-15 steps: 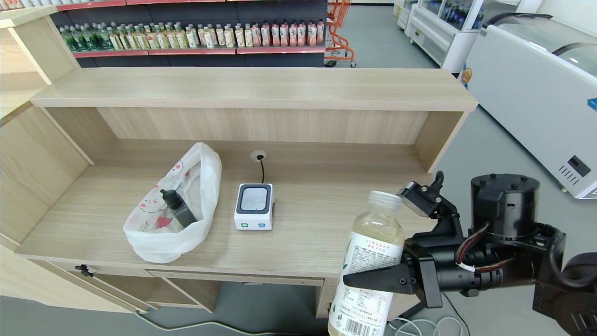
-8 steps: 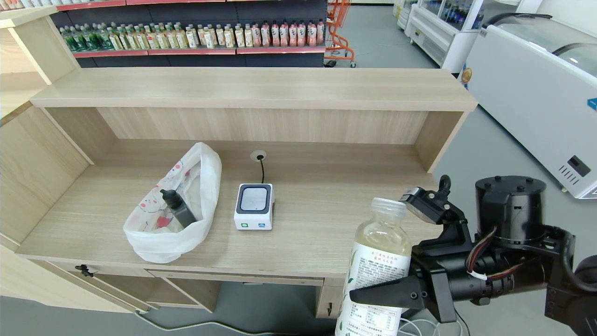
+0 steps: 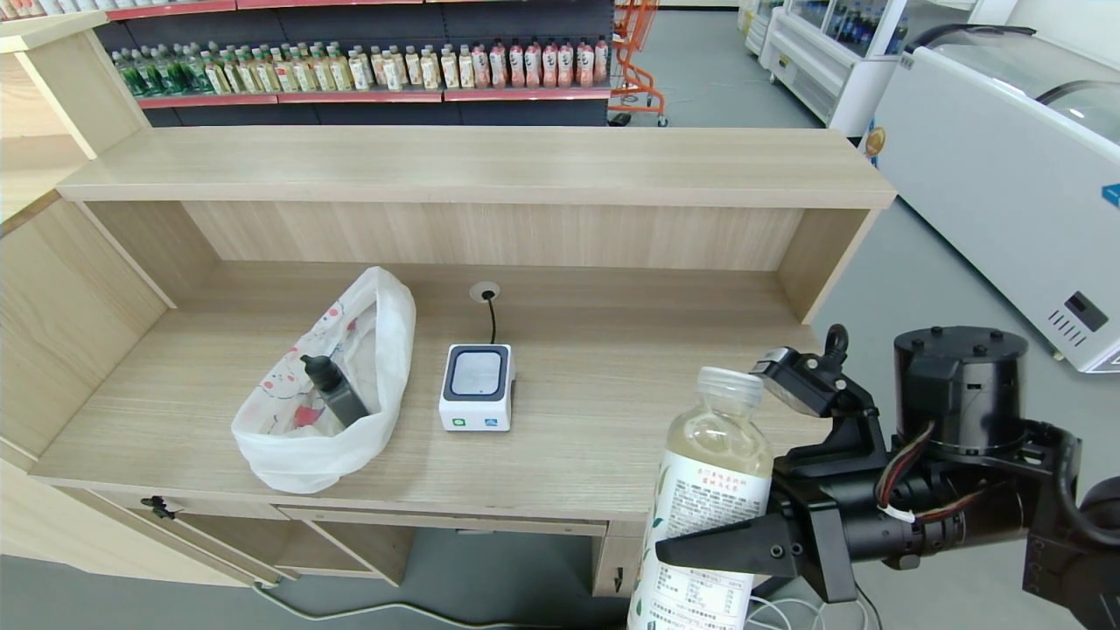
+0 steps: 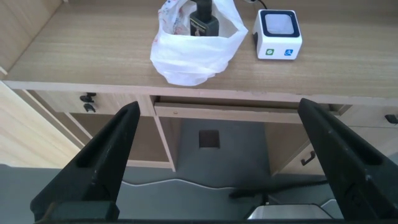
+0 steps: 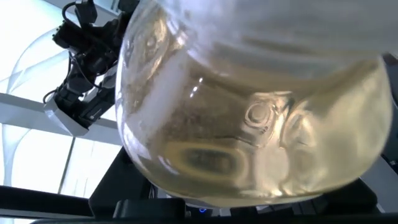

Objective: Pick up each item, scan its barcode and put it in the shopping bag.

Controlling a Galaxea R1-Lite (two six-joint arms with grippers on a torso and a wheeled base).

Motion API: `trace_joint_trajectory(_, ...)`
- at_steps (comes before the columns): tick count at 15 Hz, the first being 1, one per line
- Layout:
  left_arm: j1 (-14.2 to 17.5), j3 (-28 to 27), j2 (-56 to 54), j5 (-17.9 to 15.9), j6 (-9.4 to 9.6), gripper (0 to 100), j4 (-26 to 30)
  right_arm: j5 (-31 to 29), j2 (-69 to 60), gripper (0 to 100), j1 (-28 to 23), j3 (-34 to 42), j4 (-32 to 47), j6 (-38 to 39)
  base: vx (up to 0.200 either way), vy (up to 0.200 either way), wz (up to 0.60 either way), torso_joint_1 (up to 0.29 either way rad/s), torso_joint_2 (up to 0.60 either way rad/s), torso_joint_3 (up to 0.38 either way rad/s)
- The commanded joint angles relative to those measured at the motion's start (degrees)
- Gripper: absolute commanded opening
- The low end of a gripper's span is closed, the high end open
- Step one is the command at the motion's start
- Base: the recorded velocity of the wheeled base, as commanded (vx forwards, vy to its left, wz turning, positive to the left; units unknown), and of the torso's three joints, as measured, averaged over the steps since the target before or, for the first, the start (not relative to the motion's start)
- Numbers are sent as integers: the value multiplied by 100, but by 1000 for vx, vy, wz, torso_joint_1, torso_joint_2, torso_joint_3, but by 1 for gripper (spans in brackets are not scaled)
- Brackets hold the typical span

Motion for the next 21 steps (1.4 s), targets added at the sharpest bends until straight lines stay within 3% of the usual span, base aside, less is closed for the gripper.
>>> trace_joint_trajectory(1, 1, 0, -1, 1, -2, 100, -2, 7, -11, 0, 1, -1, 15, -5, 0, 0, 0, 0, 0, 0)
trace_joint_trajectory(21, 1, 0, -1, 1, -2, 100, -2, -11, 182, 0, 177, -142, -152, -14, 0, 0, 0, 0, 0, 0)
